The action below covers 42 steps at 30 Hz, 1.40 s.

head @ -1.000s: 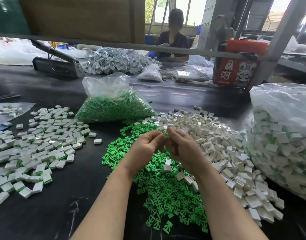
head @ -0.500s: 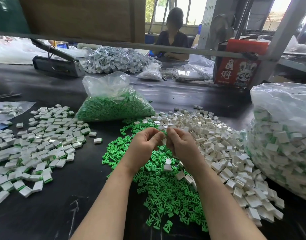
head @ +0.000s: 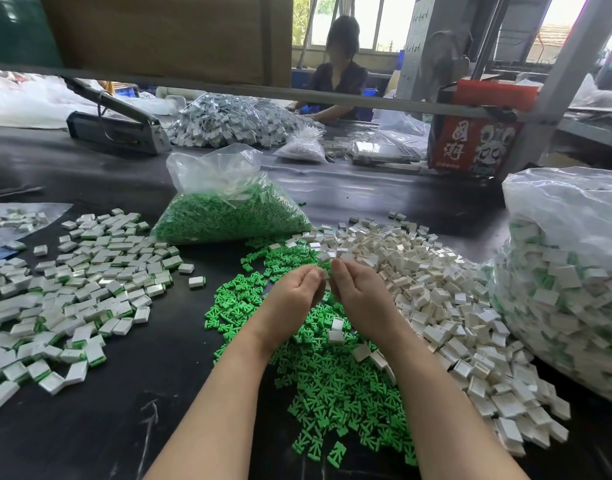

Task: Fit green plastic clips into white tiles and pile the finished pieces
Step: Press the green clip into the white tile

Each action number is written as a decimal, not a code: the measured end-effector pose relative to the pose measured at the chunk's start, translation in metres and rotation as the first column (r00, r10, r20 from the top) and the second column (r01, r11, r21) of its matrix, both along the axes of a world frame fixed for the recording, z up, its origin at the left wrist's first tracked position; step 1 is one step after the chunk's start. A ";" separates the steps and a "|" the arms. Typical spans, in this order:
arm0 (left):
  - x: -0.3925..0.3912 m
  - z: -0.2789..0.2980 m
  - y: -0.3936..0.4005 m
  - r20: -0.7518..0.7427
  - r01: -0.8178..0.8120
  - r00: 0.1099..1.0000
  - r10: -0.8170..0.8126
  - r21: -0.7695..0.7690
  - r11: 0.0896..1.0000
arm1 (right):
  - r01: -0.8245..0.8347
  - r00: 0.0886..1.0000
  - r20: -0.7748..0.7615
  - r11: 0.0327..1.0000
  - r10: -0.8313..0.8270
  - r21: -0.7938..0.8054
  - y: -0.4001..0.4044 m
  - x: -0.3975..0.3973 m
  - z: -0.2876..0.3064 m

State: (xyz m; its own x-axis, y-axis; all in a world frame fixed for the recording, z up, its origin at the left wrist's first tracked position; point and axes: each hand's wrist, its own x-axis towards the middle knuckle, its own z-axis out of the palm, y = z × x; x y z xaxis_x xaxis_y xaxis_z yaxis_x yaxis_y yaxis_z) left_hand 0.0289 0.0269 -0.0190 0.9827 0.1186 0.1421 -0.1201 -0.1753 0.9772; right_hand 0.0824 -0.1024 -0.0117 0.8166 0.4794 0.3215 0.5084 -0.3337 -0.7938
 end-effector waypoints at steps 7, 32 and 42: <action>-0.002 0.000 -0.003 -0.049 0.073 0.996 -0.074 -0.015 0.997 | 0.055 0.998 0.028 0.995 -0.053 -0.082 0.001 0.000 -0.005; 0.009 -0.012 -0.016 -0.054 -0.044 0.997 0.058 0.230 0.972 | 0.188 0.979 0.140 0.932 -0.151 -0.310 0.007 0.000 -0.016; 0.010 -0.011 -0.019 -0.063 -0.010 0.998 0.024 0.219 0.976 | 0.169 0.985 0.094 0.933 -0.146 -0.317 0.004 0.000 -0.015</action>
